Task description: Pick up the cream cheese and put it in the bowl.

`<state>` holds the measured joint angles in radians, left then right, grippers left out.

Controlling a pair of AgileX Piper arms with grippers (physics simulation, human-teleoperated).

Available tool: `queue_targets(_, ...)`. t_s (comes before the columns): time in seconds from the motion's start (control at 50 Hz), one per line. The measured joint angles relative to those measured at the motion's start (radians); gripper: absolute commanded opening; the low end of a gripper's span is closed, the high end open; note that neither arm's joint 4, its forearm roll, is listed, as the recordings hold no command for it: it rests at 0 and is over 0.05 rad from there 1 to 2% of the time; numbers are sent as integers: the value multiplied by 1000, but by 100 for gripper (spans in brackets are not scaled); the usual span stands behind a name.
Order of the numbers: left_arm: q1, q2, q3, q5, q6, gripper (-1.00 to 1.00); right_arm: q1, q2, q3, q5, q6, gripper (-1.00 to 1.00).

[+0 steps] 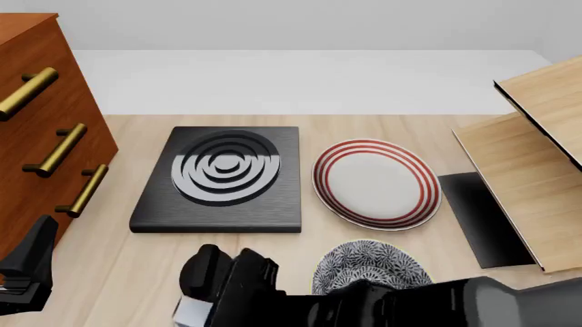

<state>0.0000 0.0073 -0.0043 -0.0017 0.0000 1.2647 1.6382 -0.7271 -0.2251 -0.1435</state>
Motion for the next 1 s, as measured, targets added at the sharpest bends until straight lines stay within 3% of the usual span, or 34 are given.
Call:
queue_targets(0.54,0,0,0,0,0,100,-130,-446,115,123,-28,-100)
queue_targets(1.0,0,0,0,0,0,100,-267,-647,243,144,-1,-100)
